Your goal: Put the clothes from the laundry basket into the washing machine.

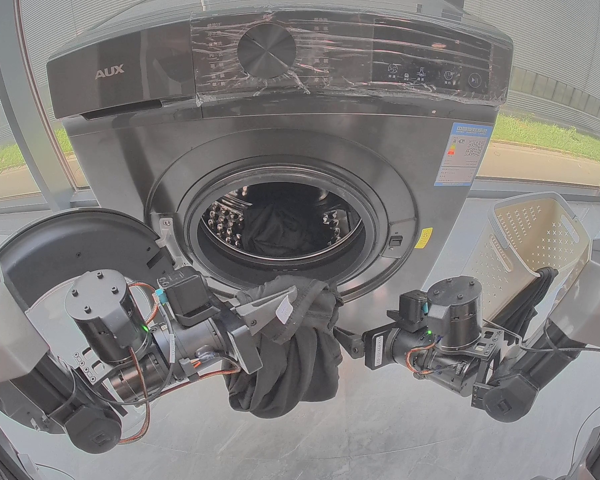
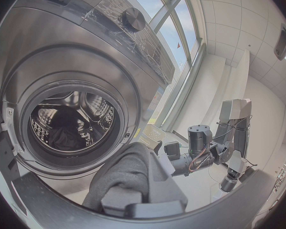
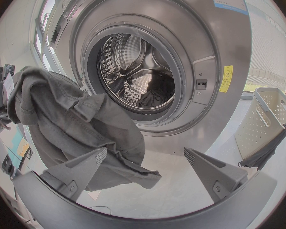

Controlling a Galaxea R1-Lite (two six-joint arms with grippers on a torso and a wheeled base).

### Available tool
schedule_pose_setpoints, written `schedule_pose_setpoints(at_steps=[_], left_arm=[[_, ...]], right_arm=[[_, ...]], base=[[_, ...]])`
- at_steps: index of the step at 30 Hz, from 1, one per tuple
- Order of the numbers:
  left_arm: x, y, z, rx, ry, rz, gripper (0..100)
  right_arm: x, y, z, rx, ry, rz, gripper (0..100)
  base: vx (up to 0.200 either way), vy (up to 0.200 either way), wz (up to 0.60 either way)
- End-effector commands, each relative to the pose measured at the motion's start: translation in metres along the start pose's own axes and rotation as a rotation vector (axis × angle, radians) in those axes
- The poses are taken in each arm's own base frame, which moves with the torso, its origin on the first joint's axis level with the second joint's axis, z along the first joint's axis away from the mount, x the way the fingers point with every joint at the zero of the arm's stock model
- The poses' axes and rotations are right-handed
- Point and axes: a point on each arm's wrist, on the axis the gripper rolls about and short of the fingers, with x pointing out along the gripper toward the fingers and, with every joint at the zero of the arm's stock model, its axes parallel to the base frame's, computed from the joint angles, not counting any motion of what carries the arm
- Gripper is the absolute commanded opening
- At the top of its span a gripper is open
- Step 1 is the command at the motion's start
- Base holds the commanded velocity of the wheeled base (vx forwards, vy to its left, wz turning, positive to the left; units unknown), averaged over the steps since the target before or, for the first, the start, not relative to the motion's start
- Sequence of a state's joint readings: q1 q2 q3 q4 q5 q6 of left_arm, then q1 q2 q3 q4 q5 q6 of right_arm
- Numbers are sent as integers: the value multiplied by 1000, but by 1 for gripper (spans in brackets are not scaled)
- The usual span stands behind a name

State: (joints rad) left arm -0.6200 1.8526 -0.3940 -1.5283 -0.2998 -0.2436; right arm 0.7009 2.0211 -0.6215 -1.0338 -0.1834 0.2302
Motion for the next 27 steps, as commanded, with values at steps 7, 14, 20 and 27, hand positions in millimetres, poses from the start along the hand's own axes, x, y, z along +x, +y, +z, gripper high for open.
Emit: schedule_pose_setpoints(at_steps=[7,14,20,27], left_arm=[[-2,-2,2,1,3,-44,0],[-1,-3,1,-3,4,-42,0],[-1,-3,2,-1,-2,-44,0],[-1,-5,1,-1,-1,-53,0]], right_arm=[[-1,-15,2,-5,3,-33,100],[5,-11,8,-14,-13,41,100],[7,-7,11,-16,-28,113,100],[18,-4,10,-31,-78,212,100]], base=[[0,0,0],[0,0,0],[0,0,0],[0,0,0]])
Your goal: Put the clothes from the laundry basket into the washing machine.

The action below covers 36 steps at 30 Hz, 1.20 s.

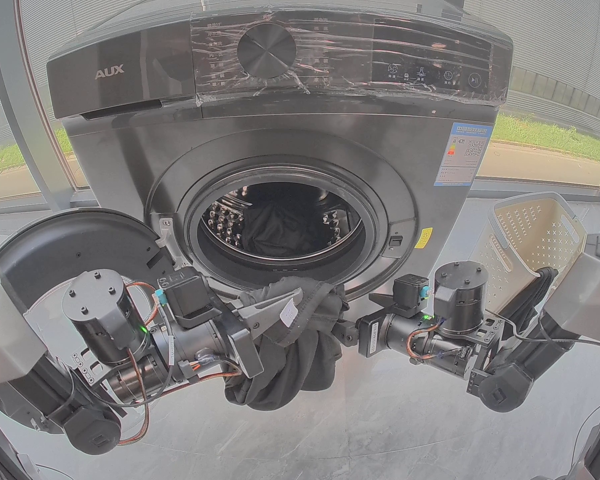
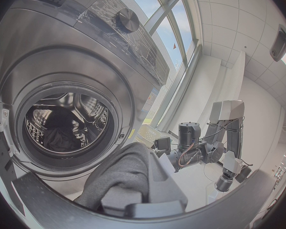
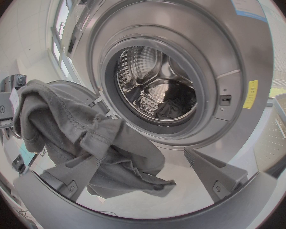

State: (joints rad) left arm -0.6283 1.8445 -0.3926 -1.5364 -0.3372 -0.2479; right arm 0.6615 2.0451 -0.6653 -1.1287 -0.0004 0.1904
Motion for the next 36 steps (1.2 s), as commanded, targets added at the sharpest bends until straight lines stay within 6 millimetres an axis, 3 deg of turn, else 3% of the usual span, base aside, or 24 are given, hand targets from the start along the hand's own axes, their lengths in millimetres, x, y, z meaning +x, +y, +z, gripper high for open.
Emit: schedule_pose_setpoints(at_steps=[1,12,13,22,30,36], left_arm=[[0,-1,-1,0,3,-6,0],[-3,-2,-3,-1,12,-11,0],[-4,-2,-3,-1,12,-11,0],[-4,1,-6,-10,24,0,0],[-3,4,-8,-16,28,20,0],[-5,3,-7,-15,26,18,0]], right_arm=[[7,-1,-6,-13,5,49,100],[32,-3,-21,-57,-53,211,100],[33,-4,-22,-58,-57,213,0],[29,-5,-22,-83,-93,224,0],[-8,3,-14,-77,-85,240,0],[-19,-1,-17,-73,-88,227,0]], base=[[0,0,0],[0,0,0],[0,0,0],[0,0,0],[0,0,0],[0,0,0]])
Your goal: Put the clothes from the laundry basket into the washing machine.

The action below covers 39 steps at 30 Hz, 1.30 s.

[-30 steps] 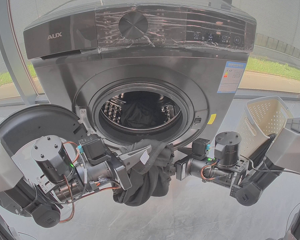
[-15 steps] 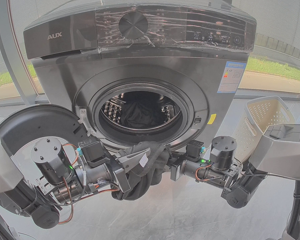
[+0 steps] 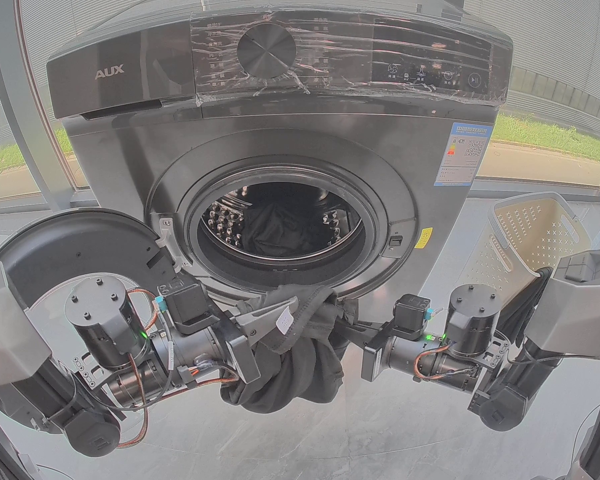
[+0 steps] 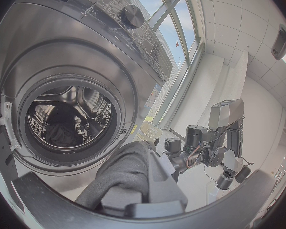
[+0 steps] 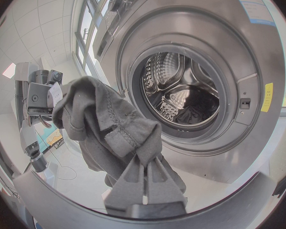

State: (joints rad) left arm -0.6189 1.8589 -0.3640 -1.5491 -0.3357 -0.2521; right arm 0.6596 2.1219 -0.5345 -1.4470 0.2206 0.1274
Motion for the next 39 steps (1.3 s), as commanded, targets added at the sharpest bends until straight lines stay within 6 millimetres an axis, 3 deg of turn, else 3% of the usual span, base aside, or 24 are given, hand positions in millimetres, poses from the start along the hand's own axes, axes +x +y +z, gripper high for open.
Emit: schedule_pose_setpoints(at_steps=[1,13,14,24,39], left_arm=[[-1,0,0,-1,0,1,0],[-1,-2,-2,-4,10,-9,0],[-1,-1,-2,-4,10,-6,100],[-7,14,-2,-17,10,62,100],[-16,25,-27,-47,117,116,100]], right_arm=[[-11,2,5,-1,-14,-7,0],[-7,3,7,-3,-41,-28,0],[-7,3,7,-4,-46,-34,0],[-10,4,20,-15,-115,-90,0],[-5,20,37,-27,-189,-88,0]], base=[[0,0,0],[0,0,0],[0,0,0],[0,0,0],[0,0,0]])
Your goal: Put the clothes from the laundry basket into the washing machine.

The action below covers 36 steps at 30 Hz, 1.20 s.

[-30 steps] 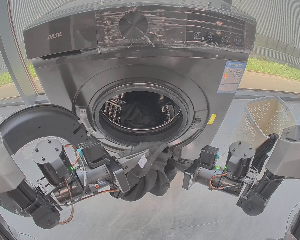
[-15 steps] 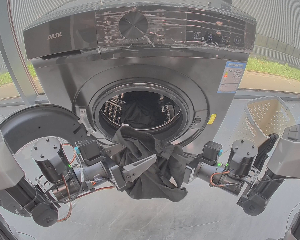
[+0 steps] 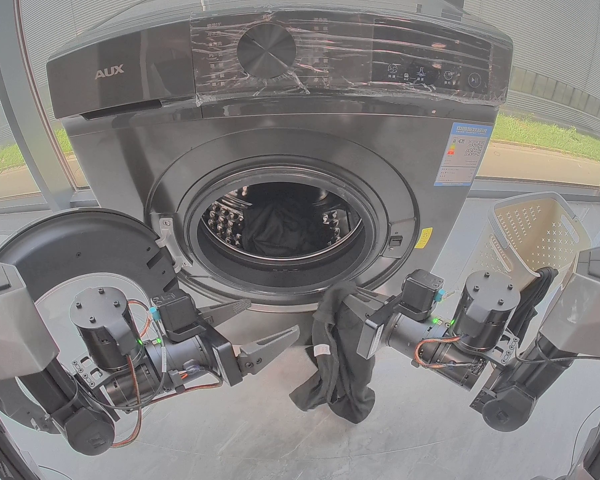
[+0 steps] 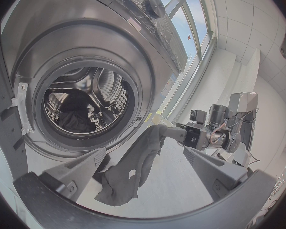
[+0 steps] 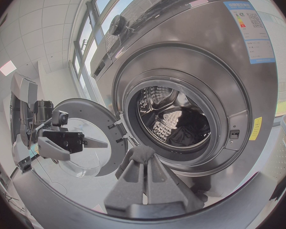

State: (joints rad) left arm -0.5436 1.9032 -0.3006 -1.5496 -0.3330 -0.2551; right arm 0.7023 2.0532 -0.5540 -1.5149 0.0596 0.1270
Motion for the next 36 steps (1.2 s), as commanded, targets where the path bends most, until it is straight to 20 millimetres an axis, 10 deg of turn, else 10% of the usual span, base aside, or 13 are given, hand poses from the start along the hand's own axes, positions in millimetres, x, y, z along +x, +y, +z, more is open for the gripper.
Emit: schedule_pose_setpoints(at_steps=[1,36], left_arm=[[-2,4,-11,-11,47,18,100],[16,49,-90,42,316,123,100]], right_arm=[[-1,5,8,-1,-26,13,0],[-2,18,62,-7,-148,27,0]], base=[[0,0,0],[0,0,0]])
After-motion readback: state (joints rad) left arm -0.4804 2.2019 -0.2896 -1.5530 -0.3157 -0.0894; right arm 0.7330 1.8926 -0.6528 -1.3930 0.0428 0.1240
